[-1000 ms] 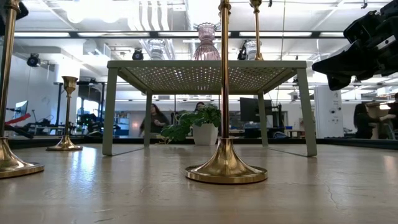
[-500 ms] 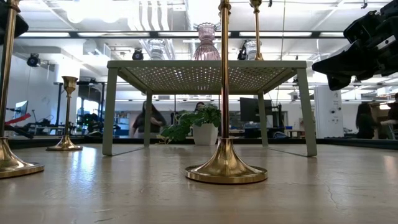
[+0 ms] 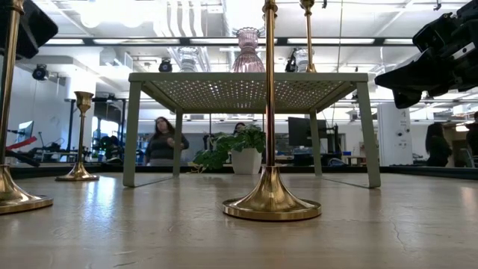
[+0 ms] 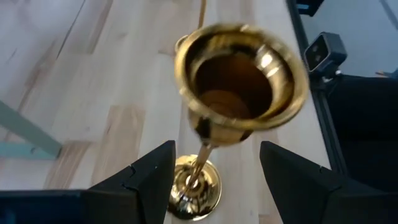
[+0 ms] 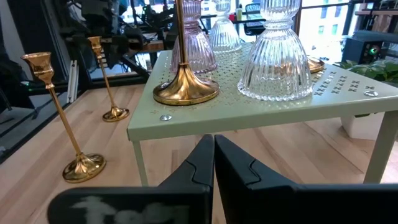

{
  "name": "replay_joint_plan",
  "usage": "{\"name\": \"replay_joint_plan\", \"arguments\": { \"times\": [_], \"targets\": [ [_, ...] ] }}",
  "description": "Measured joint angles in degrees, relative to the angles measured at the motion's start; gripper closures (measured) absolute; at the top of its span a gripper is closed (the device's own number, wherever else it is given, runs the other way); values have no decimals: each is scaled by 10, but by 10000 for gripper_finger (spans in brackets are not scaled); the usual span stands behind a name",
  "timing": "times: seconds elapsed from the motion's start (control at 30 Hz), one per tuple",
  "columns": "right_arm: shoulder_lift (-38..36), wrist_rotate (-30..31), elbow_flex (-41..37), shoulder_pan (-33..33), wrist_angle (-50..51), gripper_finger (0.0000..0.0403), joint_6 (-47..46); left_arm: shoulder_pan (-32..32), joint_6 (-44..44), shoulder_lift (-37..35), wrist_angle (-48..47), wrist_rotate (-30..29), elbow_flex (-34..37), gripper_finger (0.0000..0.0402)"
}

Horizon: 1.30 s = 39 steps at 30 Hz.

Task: Pick & Place candle stick holders
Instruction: Put the gold candle holder on the shelf

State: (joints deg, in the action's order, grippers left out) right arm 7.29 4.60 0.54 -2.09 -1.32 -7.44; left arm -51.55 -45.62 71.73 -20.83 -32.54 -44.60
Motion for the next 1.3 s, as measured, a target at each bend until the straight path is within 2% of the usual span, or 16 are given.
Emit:
{"name": "replay_joint_plan", "arguments": {
  "times": [0.3,0.43,0.6,0.77,0.8,1.03,1.3],
  "targets": [
    [0,0,0,0,0,394,0,17,10,4,9,9,0,165],
    [0,0,0,0,0,394,0,28,11,17,9,16,6,186],
    [0,0,0,0,0,394,0,35,15,22,20,13,18,255],
    [0,0,0,0,0,394,0,35,24,21,24,4,19,372],
    [0,0,0,0,0,394,0,35,26,20,23,2,19,381],
    [0,0,0,0,0,394,0,35,57,-21,6,-11,-1,381],
    [0,0,0,0,0,394,0,35,196,-100,-25,-33,-82,381]
  ]
}}
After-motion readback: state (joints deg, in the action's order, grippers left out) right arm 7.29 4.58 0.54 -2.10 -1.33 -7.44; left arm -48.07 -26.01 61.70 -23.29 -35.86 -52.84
